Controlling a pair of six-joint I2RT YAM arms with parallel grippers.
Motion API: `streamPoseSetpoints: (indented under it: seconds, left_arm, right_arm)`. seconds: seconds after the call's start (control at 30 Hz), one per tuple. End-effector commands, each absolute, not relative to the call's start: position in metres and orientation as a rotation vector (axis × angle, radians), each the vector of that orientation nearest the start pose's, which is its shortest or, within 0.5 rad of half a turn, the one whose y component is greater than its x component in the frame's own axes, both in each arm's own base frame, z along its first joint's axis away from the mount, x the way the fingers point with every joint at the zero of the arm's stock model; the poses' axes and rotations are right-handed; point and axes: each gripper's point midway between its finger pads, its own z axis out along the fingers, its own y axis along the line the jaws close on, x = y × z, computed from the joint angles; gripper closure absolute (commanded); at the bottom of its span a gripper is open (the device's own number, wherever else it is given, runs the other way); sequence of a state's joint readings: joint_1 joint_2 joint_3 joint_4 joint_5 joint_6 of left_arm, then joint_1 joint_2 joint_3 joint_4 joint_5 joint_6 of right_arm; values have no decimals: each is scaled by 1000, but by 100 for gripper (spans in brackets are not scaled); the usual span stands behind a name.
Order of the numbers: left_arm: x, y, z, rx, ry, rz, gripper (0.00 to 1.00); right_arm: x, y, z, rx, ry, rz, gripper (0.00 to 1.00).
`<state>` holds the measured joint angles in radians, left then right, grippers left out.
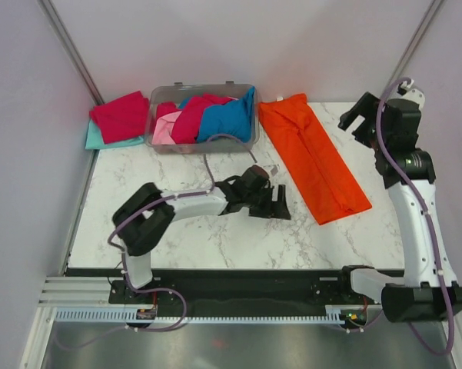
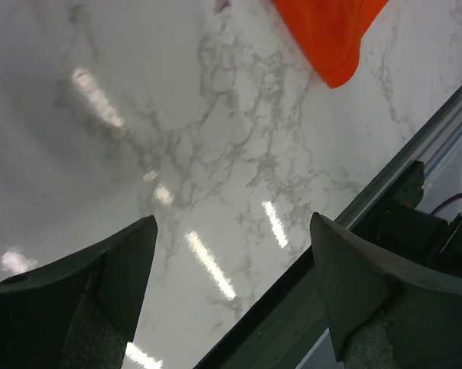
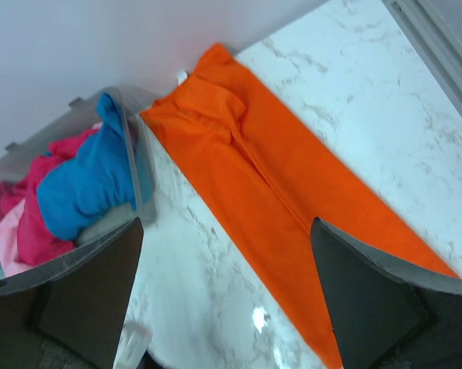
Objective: Fold and stack the t-shirts
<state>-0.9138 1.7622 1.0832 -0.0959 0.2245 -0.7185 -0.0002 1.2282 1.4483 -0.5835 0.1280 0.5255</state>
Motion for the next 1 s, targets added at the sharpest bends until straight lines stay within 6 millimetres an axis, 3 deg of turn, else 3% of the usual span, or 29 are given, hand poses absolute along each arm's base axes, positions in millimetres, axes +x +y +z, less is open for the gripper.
streamPoseSetpoints:
  seconds: [0.0, 0.03, 0.07, 0.1, 0.23, 0.3, 0.37, 0.4, 0.43, 0.53, 0.57, 0.67, 0.7, 0.73, 0.77, 0.8, 0.83, 0.87, 0.9, 0.97]
  left_arm:
    - [232, -484, 124, 355, 2388, -1326, 13]
    - [233, -494, 121, 323, 2408, -1352, 13]
    - [232, -503, 96, 317, 2458, -1348, 13]
    - [235, -518, 104, 297, 2444, -1386, 14]
    - [228, -547, 71, 281, 2541, -1388, 16]
    - [224, -565, 61, 284, 2573, -1377, 18]
    - [219, -566, 41, 260, 2668, -1289, 22]
    - [218, -577, 48, 260, 2661, -1310, 24]
    - [217, -579, 31, 247, 2698, -1284, 25]
    - [214, -583, 18, 208, 2744, -1258, 39]
    - [214, -584, 17, 205, 2746, -1251, 58]
    - [215, -580, 21, 213, 2741, -1237, 95]
    - [213, -574, 20, 227, 2747, -1213, 98]
    - [215, -572, 40, 237, 2710, -1218, 98]
    - [215, -566, 46, 245, 2698, -1207, 98]
    - [210, -548, 34, 251, 2728, -1150, 98]
    - [210, -538, 41, 253, 2720, -1135, 98]
    - [212, -527, 68, 248, 2670, -1146, 98]
    - [205, -497, 52, 241, 2716, -1070, 98]
    - [202, -464, 52, 216, 2715, -1012, 98]
  right_arm:
    - [345, 5, 314, 555, 1985, 219, 2]
    - [332, 8, 317, 544, 1972, 235, 2]
    - [324, 10, 317, 537, 1975, 246, 2]
    - [314, 10, 321, 525, 1962, 248, 2]
    - [287, 6, 322, 519, 1954, 224, 2]
    - [277, 6, 318, 522, 1959, 223, 2]
    - [272, 6, 314, 524, 1970, 223, 2]
    - [269, 8, 311, 525, 1972, 231, 2]
    - [268, 8, 309, 524, 1976, 234, 2]
    - [266, 9, 300, 520, 1994, 234, 2]
    - [265, 9, 298, 521, 1997, 230, 2]
    - [263, 8, 292, 524, 2010, 220, 2]
    - [262, 8, 290, 525, 2014, 219, 2]
    - [261, 8, 288, 525, 2016, 218, 2]
    - [260, 8, 286, 528, 2020, 219, 2]
    - [259, 8, 281, 529, 2029, 220, 2]
    - [258, 9, 278, 533, 2035, 222, 2]
    - [257, 11, 275, 538, 2041, 236, 2]
    - [254, 16, 263, 532, 2071, 263, 2]
    - [250, 27, 249, 527, 2109, 330, 2]
